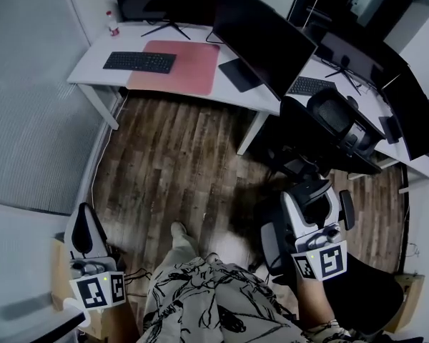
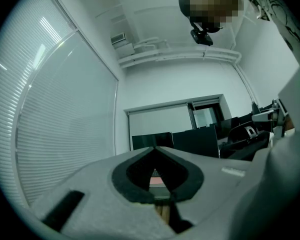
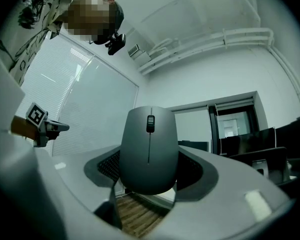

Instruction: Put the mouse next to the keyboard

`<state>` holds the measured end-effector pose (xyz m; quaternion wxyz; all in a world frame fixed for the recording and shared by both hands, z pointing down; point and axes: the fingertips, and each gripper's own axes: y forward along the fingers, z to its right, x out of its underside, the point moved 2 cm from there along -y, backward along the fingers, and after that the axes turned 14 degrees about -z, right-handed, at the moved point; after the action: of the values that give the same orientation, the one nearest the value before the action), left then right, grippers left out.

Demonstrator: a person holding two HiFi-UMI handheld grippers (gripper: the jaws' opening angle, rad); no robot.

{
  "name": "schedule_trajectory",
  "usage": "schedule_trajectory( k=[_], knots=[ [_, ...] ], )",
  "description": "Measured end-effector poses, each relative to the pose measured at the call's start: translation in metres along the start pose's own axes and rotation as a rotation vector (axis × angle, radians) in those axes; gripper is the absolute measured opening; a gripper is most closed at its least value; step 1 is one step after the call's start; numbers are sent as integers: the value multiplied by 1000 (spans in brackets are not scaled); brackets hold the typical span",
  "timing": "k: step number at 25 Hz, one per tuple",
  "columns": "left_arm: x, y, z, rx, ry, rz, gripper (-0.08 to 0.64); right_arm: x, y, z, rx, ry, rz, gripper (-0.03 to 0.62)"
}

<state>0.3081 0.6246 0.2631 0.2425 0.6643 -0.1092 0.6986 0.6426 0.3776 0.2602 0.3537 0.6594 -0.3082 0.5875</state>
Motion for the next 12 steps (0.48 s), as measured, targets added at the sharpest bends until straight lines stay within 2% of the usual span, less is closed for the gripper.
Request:
schedule_trajectory(
  k=[7,12],
  knots=[
    [-3,51,-27,22,2,-30,0,-6,53,-1,42,24,-18,305],
    [-9,83,-49,40,1,-19,0,-12,86,-7,60,25,-23,305]
  ],
)
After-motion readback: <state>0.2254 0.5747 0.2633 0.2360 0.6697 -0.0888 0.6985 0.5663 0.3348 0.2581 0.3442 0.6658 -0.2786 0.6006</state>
